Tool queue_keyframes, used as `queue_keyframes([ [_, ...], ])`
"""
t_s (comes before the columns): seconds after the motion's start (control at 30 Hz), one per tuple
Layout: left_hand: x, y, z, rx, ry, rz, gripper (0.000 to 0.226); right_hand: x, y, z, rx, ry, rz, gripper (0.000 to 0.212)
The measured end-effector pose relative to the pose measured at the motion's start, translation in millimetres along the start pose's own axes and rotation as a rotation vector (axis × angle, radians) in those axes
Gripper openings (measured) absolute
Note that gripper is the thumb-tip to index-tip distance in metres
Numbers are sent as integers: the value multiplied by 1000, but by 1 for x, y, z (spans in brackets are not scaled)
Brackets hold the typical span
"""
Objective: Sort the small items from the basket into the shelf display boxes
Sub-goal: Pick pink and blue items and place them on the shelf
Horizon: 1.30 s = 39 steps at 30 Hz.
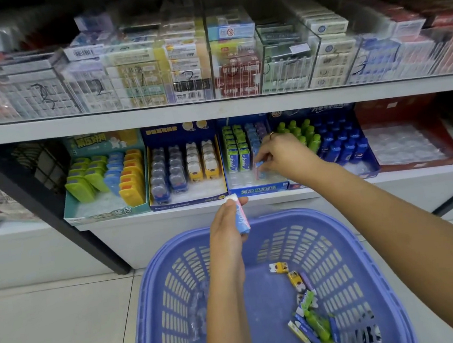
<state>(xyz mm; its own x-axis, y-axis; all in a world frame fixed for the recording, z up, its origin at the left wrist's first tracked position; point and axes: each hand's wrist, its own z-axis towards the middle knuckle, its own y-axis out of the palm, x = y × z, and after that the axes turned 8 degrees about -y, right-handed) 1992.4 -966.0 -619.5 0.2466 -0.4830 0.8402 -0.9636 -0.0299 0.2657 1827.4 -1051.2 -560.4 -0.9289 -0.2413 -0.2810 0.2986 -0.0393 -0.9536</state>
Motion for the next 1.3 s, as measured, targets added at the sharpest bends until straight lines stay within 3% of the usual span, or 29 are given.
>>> queue_keyframes([
  [0.13, 4, -2, -5, -60, 11, -127, 25, 2, 0, 5, -44, 38, -23, 24],
  [0.23, 2, -5, -6, -84, 41, -186, 14, 0, 4, -10, 79, 38, 20, 26],
  [0.33, -1, -3, -5, -87, 71, -265, 12, -13, 18, -41, 297, 197, 470, 20],
  [0.43, -3, 3, -3, -79, 117, -341, 12, -32, 31, -73, 252, 339, 1116, 18],
  [0.53, -6, 11, 1, -87, 177, -290, 13, -40, 38, -87, 364, 348, 1253, 9],
  [0.6, -7, 16, 4, -46, 294, -29, 16, -34, 34, -86, 485, 329, 1203, 8],
  [0.7, -6, 21, 13, 48, 556, 602, 35, -15, 19, -77, 618, 263, 918, 11],
  [0.83, -7, 22, 27, 2, 560, 1073, 57, 6, 15, -57, 526, 186, 539, 11],
  [1.07, -13, 17, 34, 0, 578, 1133, 61, 17, 16, -29, 355, 66, 410, 11],
  [1.3, -15, 15, 35, -9, 580, 1145, 62, 19, 9, -18, 260, 87, 421, 13],
])
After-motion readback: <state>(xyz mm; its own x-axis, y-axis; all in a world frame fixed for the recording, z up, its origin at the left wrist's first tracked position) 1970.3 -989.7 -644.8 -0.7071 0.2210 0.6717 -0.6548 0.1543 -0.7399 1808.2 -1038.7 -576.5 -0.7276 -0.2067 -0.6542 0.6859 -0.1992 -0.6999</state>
